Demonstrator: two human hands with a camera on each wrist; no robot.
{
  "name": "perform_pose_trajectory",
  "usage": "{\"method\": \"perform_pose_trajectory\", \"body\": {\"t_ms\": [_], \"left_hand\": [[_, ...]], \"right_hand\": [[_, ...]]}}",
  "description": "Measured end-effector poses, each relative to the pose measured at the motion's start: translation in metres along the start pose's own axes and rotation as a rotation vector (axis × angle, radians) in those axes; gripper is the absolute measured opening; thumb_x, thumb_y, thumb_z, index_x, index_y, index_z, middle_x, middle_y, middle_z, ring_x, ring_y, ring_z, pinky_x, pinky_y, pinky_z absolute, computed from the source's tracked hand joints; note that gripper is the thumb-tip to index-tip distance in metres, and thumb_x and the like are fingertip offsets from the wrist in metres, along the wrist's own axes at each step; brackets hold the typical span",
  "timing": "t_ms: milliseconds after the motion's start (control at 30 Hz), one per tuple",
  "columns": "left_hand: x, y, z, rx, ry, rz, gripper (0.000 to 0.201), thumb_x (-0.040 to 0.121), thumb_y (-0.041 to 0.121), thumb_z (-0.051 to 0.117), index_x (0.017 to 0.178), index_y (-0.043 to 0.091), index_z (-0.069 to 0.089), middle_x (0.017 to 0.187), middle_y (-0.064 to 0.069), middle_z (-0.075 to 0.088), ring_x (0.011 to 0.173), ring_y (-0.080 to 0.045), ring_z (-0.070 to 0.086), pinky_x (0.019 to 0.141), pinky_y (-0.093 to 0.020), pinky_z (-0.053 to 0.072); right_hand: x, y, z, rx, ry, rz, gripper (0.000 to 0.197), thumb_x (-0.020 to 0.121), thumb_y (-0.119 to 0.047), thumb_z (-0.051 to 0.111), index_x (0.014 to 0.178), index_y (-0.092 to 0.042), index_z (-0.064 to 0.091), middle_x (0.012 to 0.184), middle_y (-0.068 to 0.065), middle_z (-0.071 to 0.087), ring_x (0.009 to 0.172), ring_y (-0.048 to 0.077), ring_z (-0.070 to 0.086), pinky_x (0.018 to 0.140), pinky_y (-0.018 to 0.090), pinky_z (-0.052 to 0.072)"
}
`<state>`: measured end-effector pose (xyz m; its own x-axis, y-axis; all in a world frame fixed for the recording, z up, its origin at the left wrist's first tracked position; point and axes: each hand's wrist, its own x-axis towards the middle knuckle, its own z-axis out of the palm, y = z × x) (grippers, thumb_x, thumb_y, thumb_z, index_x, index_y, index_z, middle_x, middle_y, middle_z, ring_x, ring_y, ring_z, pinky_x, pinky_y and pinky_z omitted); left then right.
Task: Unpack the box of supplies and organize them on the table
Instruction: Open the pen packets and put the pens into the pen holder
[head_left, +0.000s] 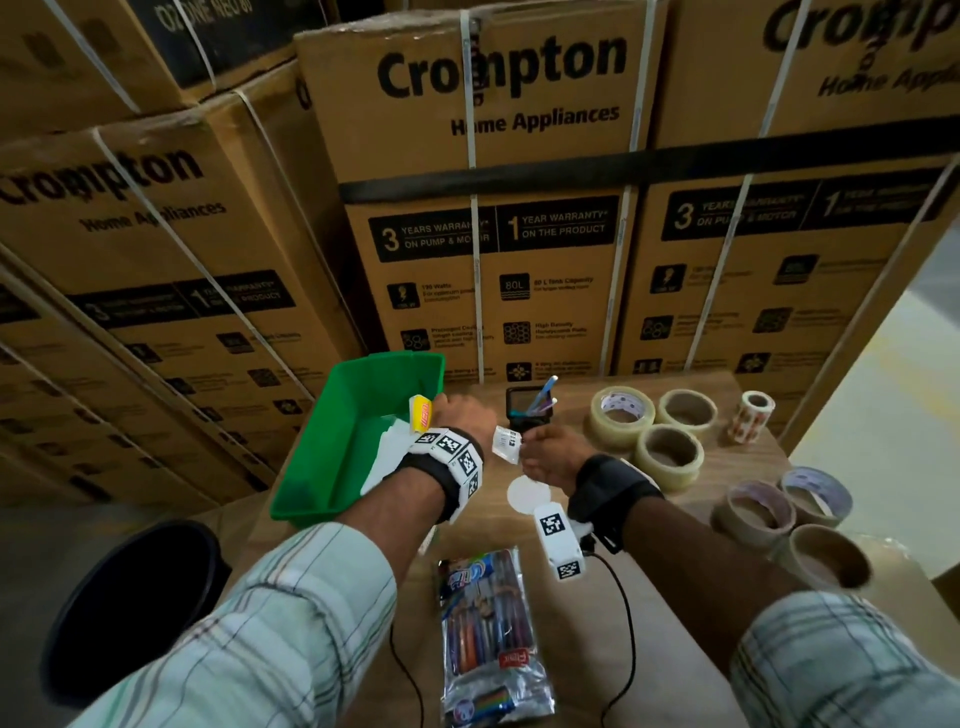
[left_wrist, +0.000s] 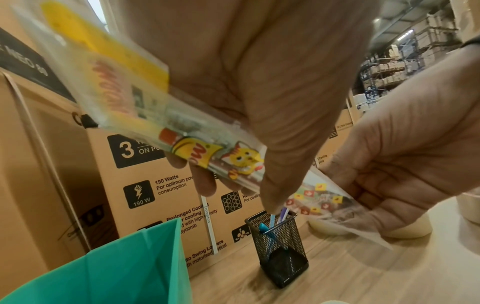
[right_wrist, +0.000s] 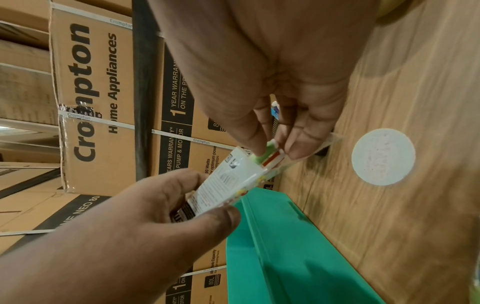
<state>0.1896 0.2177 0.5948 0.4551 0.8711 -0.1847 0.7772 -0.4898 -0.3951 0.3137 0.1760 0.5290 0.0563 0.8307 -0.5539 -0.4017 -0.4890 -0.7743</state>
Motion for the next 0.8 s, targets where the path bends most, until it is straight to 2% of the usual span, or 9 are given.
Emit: {"method": "perform_pose_trajectory", "body": {"t_ms": [133, 267, 400, 500, 667, 800], "left_hand": [[0.004, -0.004, 0.004, -0.057, -0.020, -0.011, 0.025, 0.088, 0.027, 0.054, 0.110, 0.018, 0.062, 0.116, -0.009, 0.062, 0.113, -0.029, 0.055, 0.096, -0.040, 0.038], [0.007, -0.013, 0.006, -0.121, -0.016, -0.021, 0.026, 0.088, 0.029, 0.055, 0.111, 0.018, 0.060, 0.115, -0.010, 0.062, 0.111, -0.030, 0.056, 0.096, -0.041, 0.038], [0.008, -0.016, 0.012, -0.130, -0.027, -0.037, 0.029, 0.087, 0.030, 0.055, 0.113, 0.018, 0.060, 0.118, -0.011, 0.061, 0.113, -0.033, 0.056, 0.095, -0.042, 0.040], [0.005, -0.013, 0.016, -0.155, -0.039, -0.040, 0.027, 0.087, 0.031, 0.056, 0.110, 0.019, 0.060, 0.115, -0.010, 0.062, 0.111, -0.032, 0.057, 0.095, -0.042, 0.041], [0.003, -0.014, 0.023, -0.201, -0.033, -0.036, 0.022, 0.087, 0.033, 0.057, 0.106, 0.021, 0.060, 0.112, -0.007, 0.064, 0.108, -0.029, 0.058, 0.095, -0.041, 0.041], [0.002, -0.015, 0.024, -0.231, -0.024, -0.021, 0.026, 0.088, 0.036, 0.058, 0.109, 0.020, 0.057, 0.113, -0.008, 0.063, 0.108, -0.029, 0.058, 0.096, -0.041, 0.042]], "right_hand": [[0.006, -0.008, 0.000, -0.127, 0.016, -0.070, 0.030, 0.091, 0.013, 0.043, 0.076, -0.013, 0.046, 0.067, 0.010, 0.048, 0.046, 0.013, 0.042, 0.043, 0.019, 0.037], [0.008, -0.014, 0.002, -0.175, -0.035, -0.094, 0.029, 0.092, 0.010, 0.043, 0.075, -0.013, 0.047, 0.072, 0.012, 0.052, 0.048, 0.012, 0.046, 0.043, 0.017, 0.040], [0.003, -0.012, 0.000, -0.207, -0.050, -0.135, 0.028, 0.092, 0.011, 0.044, 0.076, -0.012, 0.048, 0.076, 0.010, 0.057, 0.057, 0.014, 0.059, 0.049, 0.018, 0.049], [0.003, -0.006, -0.003, -0.335, -0.020, -0.219, 0.029, 0.085, 0.015, 0.050, 0.077, -0.012, 0.048, 0.076, 0.010, 0.054, 0.062, 0.017, 0.054, 0.055, 0.023, 0.047], [0.002, 0.003, -0.005, -0.795, 0.059, -0.463, 0.019, 0.079, -0.002, 0.069, 0.083, -0.015, 0.056, 0.072, -0.007, 0.057, 0.068, 0.011, 0.054, 0.059, 0.020, 0.045], [-0.002, 0.006, -0.009, -1.035, 0.104, -0.627, 0.014, 0.081, -0.014, 0.070, 0.095, -0.012, 0.064, 0.087, -0.006, 0.061, 0.075, 0.010, 0.055, 0.059, 0.018, 0.040]]}}
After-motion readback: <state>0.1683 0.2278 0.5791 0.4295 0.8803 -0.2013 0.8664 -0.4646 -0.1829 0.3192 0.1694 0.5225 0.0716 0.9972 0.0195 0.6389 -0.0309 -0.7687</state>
